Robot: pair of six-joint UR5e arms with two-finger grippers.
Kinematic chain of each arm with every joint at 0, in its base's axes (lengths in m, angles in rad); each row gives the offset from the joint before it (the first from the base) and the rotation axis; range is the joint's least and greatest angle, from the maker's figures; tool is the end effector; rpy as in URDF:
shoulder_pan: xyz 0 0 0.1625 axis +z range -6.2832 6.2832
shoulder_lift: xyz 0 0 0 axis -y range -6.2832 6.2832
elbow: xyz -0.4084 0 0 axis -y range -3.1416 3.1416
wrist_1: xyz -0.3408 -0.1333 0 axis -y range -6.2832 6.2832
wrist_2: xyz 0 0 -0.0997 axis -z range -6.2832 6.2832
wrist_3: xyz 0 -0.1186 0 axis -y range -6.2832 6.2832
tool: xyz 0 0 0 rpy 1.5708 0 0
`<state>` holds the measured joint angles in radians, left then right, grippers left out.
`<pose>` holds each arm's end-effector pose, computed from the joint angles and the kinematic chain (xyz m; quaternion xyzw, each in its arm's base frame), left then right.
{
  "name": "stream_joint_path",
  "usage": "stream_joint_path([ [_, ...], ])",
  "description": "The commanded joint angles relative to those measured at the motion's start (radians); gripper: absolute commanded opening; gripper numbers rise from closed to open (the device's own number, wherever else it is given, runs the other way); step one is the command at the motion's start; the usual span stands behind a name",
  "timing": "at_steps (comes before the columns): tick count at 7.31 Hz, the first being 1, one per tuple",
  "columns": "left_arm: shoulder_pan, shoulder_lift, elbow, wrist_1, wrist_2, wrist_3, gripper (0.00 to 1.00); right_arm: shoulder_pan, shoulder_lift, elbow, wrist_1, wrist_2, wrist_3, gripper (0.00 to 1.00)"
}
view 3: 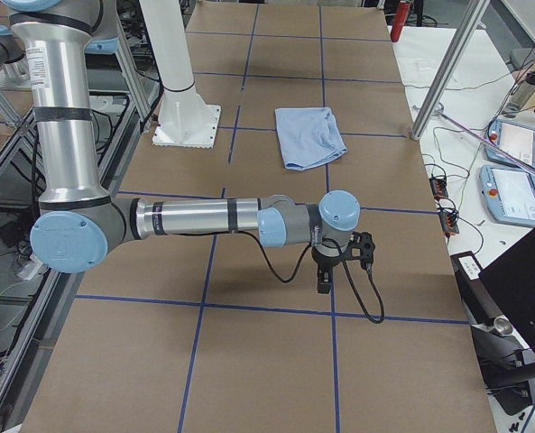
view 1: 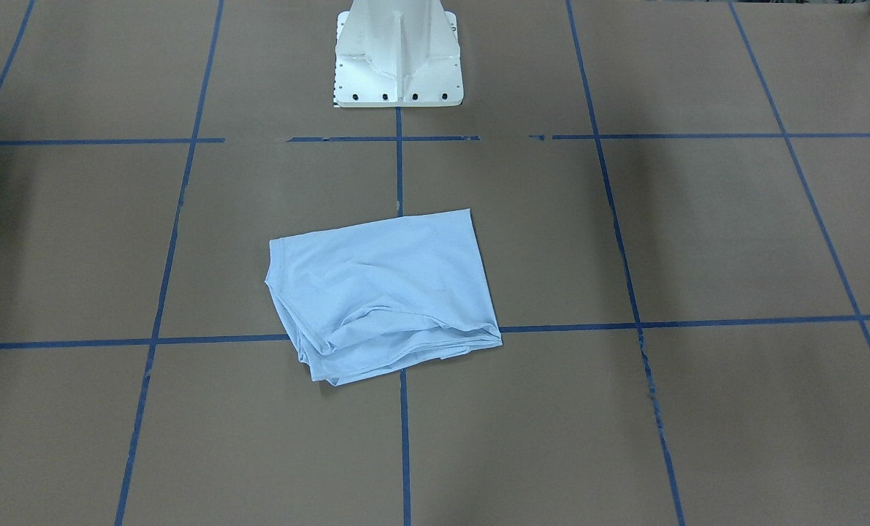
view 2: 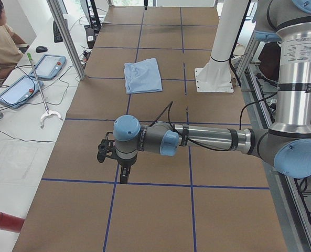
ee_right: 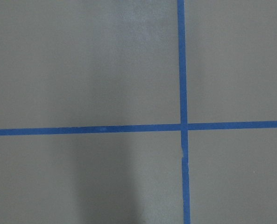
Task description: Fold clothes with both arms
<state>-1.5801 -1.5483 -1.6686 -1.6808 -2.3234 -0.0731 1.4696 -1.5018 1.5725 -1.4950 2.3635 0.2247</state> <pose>-0.0564 -0.4441 0.6119 0.0743 0.3685 -0.0042 0.9267 0.0002 -0.4814 0.6137 0.0042 -0.3909 0.0286 0.9200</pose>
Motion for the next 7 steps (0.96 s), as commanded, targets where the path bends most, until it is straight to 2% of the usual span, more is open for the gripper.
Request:
stream_joint_path([
  [1, 0.0, -0.006, -0.007, 0.0, -0.001, 0.002, 1.0, 0.0, 0.0, 0.0, -0.001, 0.0, 0.002, 1.0],
  [4, 0.0, -0.006, -0.048, 0.003, -0.002, 0.001, 1.0, 0.0, 0.0, 0.0, 0.001, 0.0, 0.002, 1.0],
  [7, 0.0, -0.006, -0.04, -0.003, -0.002, 0.001, 1.0, 0.0, 0.002, -0.005, 0.002, -0.004, 0.002, 1.0],
])
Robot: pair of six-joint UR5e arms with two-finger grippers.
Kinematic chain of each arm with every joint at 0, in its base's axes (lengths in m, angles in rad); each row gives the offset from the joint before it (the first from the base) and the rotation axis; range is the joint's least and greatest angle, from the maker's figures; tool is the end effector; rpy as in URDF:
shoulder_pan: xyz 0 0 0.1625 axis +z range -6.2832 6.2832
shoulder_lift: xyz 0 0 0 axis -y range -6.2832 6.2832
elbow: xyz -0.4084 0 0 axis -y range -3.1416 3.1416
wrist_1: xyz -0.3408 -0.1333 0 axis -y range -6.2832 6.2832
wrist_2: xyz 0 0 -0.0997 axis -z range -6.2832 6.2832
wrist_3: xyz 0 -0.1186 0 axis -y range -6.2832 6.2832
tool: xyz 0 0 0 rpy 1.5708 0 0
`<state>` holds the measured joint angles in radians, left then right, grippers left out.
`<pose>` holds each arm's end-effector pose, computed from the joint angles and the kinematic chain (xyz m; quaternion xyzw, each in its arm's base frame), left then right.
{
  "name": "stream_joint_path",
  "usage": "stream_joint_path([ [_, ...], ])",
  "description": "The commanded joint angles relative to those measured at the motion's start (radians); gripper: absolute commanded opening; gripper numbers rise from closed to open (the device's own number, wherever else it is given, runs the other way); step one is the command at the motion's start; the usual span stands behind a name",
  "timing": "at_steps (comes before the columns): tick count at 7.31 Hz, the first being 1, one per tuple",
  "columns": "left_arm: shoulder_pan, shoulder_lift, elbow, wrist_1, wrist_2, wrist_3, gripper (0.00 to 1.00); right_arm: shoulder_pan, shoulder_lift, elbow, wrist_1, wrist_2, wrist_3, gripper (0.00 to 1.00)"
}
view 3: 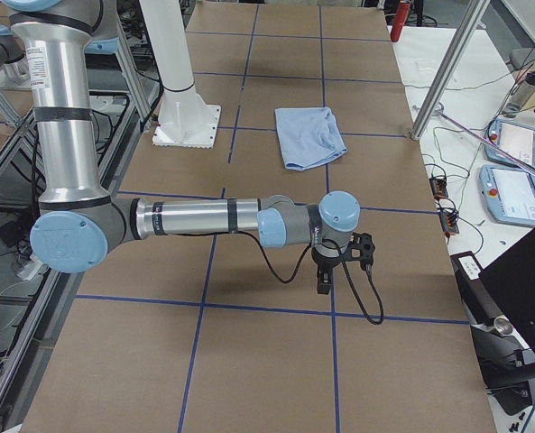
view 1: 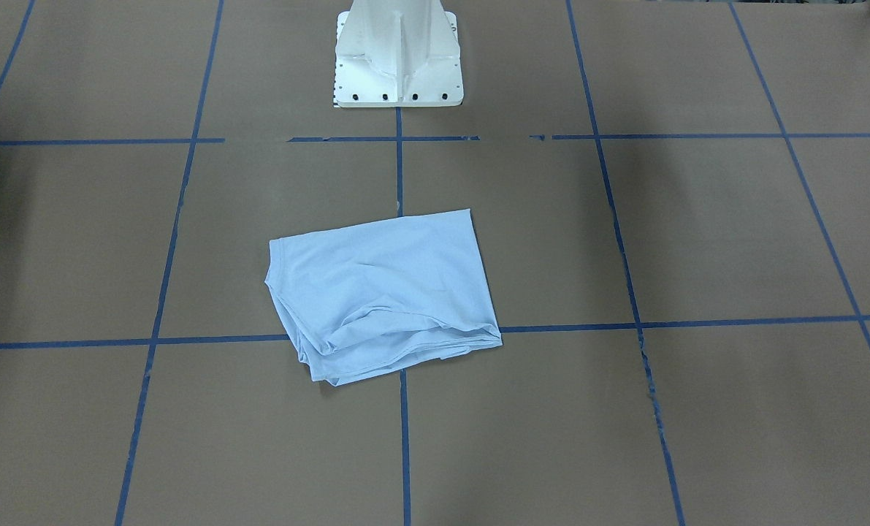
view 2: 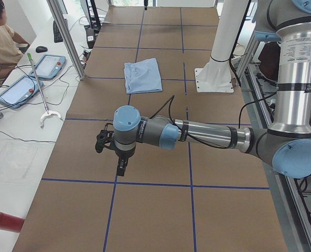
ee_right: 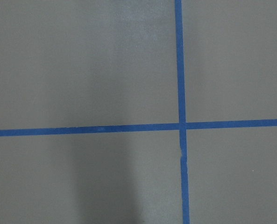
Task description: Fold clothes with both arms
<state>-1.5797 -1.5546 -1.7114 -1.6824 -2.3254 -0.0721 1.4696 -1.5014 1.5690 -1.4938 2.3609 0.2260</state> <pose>-0.0561 -0.4482 0.5893 0.0978 0.3691 0.0060 0.9242 0.0004 -0.4815 0.6151 0.0033 -0.3896 0.0297 0.9205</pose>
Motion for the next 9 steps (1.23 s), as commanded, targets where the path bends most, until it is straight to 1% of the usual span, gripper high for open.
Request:
stream_joint_path([
  [1, 0.001, -0.001, 0.006, -0.003, 0.0, 0.001, 1.0, 0.0, 0.001, -0.001, 0.001, -0.002, 0.001, 1.0],
  [4, 0.004, 0.004, 0.019, -0.003, 0.0, 0.006, 1.0, 0.0, 0.007, -0.021, 0.0, -0.002, 0.003, 1.0],
  [9, 0.004, 0.008, 0.027, -0.003, 0.001, 0.003, 1.0, 0.0, 0.01, -0.02, 0.0, -0.002, 0.003, 1.0],
])
